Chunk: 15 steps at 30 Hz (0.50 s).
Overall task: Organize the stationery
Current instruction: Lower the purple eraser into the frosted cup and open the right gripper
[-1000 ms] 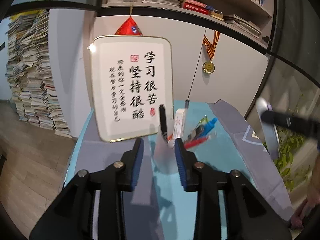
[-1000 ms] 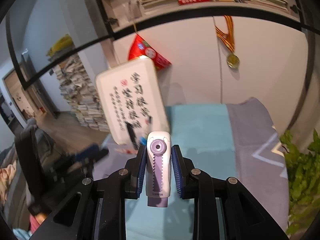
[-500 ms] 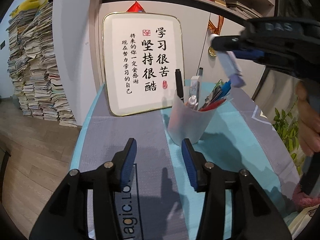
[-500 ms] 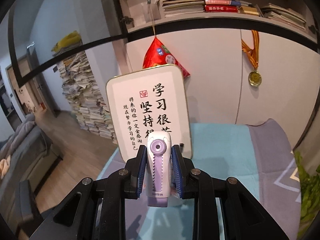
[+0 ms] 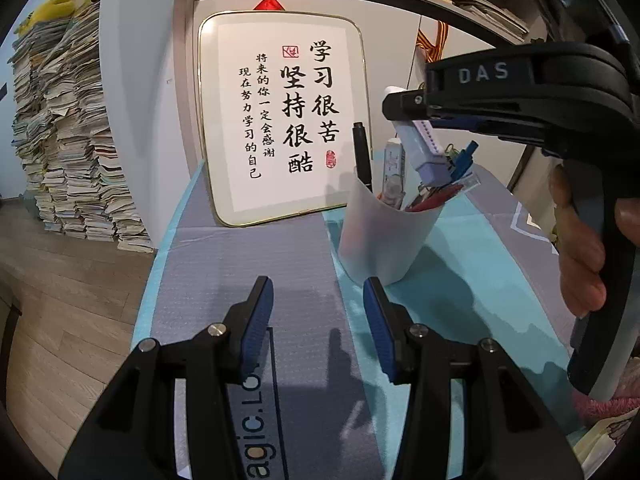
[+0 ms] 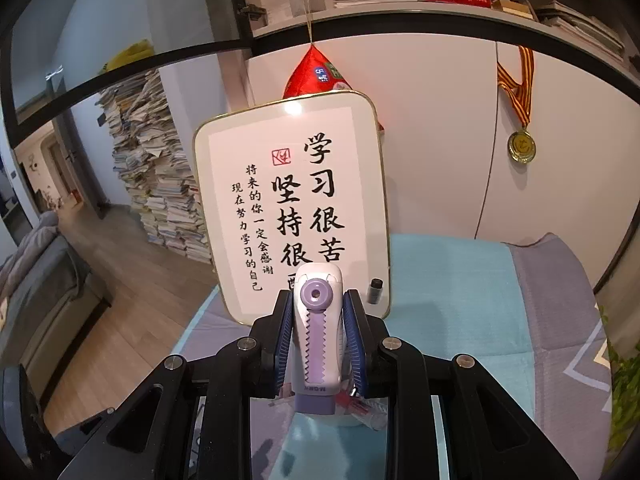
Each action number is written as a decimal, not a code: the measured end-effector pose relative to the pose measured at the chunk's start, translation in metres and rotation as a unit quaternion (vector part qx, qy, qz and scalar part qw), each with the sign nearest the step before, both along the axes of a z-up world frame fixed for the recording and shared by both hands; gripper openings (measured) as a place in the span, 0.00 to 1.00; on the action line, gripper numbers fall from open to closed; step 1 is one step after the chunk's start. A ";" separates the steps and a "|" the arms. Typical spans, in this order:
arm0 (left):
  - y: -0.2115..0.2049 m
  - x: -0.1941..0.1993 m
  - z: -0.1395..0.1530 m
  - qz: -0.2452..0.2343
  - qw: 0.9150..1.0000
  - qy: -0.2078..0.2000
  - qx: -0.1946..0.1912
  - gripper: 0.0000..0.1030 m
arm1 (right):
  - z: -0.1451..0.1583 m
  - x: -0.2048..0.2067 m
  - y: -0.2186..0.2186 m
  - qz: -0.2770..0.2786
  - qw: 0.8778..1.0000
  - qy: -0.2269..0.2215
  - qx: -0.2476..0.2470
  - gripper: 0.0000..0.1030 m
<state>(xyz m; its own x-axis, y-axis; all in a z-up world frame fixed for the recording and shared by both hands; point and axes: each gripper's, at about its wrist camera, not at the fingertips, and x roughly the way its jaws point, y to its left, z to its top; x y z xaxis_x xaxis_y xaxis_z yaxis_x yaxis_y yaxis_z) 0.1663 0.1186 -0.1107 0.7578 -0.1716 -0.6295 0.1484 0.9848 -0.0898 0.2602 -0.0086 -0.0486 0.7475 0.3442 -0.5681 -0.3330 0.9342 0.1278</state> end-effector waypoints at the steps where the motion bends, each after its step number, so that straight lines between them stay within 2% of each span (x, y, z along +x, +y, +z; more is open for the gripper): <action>1: 0.000 -0.001 0.000 0.000 1.000 -0.001 0.001 0.44 | -0.001 0.001 0.000 0.000 1.000 0.002 0.000 0.26; 15: 0.006 0.001 0.000 0.009 1.000 0.002 -0.008 0.44 | -0.011 0.006 0.003 0.001 1.000 0.021 -0.014 0.26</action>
<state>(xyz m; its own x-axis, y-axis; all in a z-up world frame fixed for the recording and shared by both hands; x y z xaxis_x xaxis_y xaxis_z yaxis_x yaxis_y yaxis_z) 0.1674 0.1245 -0.1107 0.7589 -0.1684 -0.6291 0.1301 0.9857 -0.1070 0.2658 -0.0056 -0.0601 0.7218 0.3282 -0.6093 -0.3289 0.9373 0.1152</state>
